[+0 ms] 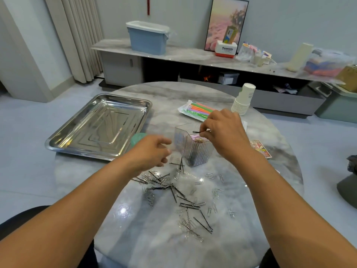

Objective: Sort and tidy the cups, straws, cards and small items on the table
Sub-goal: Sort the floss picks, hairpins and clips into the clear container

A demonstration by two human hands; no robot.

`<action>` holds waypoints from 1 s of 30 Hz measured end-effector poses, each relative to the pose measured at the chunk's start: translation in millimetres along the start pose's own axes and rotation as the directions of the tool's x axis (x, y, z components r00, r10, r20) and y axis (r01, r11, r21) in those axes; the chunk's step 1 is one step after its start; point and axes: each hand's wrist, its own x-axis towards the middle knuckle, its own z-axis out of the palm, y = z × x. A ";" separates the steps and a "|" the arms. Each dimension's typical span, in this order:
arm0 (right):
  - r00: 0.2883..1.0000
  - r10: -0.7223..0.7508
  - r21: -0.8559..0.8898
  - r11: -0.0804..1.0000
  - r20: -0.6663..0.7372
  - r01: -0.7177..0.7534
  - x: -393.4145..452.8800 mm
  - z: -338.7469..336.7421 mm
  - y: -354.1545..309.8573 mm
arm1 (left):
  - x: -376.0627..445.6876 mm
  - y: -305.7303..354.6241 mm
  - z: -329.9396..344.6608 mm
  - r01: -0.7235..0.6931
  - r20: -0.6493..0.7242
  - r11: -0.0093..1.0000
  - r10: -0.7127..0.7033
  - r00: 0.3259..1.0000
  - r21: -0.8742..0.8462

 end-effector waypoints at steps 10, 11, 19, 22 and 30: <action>0.976 -0.080 0.181 0.983 0.205 0.043 12.6 10.4 14.2 | -10.6 -36.7 -11.9 0.074 0.010 0.474 -0.171 0.985 0.877; 0.979 -0.075 0.196 0.980 0.187 0.037 11.0 9.6 12.1 | -10.3 -38.6 -13.3 0.070 0.013 0.445 -0.181 0.983 0.893; 0.947 -0.257 0.522 0.844 0.193 0.123 -14.7 8.8 -62.2 | 1.9 -48.5 -19.4 0.025 0.040 0.463 -0.131 0.991 0.886; 0.880 -0.284 0.362 0.921 0.380 0.141 -30.2 38.9 -83.2 | 4.6 -49.0 -15.1 0.007 0.067 0.521 -0.123 0.990 0.853; 0.851 -0.042 -0.062 0.994 0.523 0.087 -46.2 71.8 -75.8 | 9.4 -60.6 4.3 -0.041 0.116 0.614 -0.082 0.990 0.788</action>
